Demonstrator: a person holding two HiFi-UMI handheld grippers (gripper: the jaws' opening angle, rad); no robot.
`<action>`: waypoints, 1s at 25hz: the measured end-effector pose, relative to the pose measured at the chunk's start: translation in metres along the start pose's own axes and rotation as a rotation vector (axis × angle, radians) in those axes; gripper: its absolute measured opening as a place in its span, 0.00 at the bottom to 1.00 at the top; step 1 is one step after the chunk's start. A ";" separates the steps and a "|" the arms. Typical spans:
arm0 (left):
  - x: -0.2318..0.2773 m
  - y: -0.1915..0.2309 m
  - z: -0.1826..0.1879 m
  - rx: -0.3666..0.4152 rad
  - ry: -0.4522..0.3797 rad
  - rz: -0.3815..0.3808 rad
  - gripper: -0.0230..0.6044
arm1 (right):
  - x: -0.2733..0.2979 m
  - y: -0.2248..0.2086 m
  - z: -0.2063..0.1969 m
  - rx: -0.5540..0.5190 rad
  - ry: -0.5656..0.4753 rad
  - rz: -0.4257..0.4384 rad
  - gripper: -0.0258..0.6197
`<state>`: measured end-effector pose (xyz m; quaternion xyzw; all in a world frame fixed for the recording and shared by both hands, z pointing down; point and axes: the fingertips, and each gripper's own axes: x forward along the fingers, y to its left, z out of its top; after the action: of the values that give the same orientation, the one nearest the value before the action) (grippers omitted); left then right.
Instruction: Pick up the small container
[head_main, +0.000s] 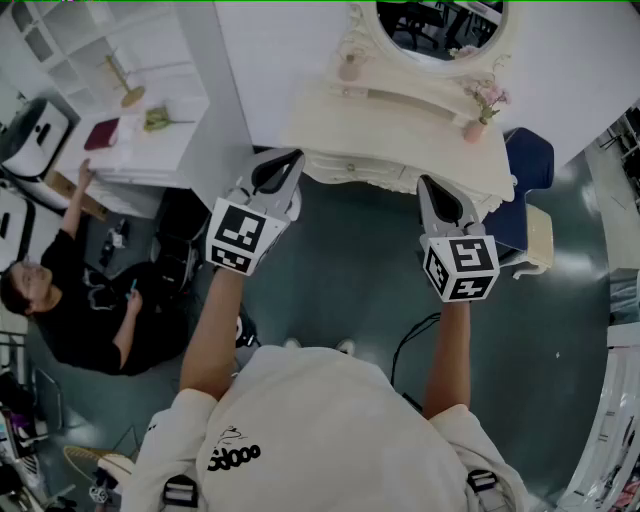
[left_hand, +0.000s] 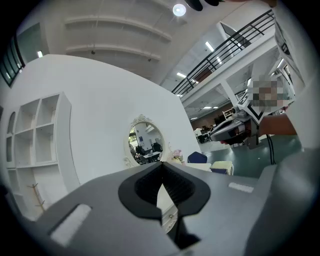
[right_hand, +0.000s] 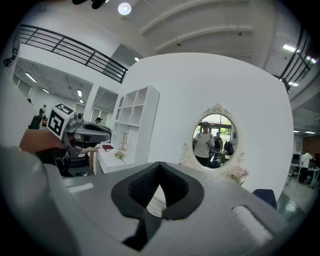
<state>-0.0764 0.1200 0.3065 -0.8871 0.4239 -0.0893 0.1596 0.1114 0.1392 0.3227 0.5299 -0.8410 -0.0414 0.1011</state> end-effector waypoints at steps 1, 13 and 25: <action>0.001 -0.001 0.000 0.000 0.003 -0.001 0.06 | 0.000 -0.001 -0.001 0.001 0.003 0.000 0.04; 0.015 -0.028 -0.005 -0.011 0.052 0.015 0.06 | -0.013 -0.031 -0.013 0.035 -0.021 0.009 0.04; 0.043 -0.059 -0.009 -0.061 0.091 0.063 0.06 | -0.019 -0.073 -0.034 0.048 -0.011 0.057 0.04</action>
<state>-0.0090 0.1192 0.3370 -0.8728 0.4609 -0.1115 0.1158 0.1910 0.1254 0.3401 0.5076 -0.8571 -0.0211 0.0847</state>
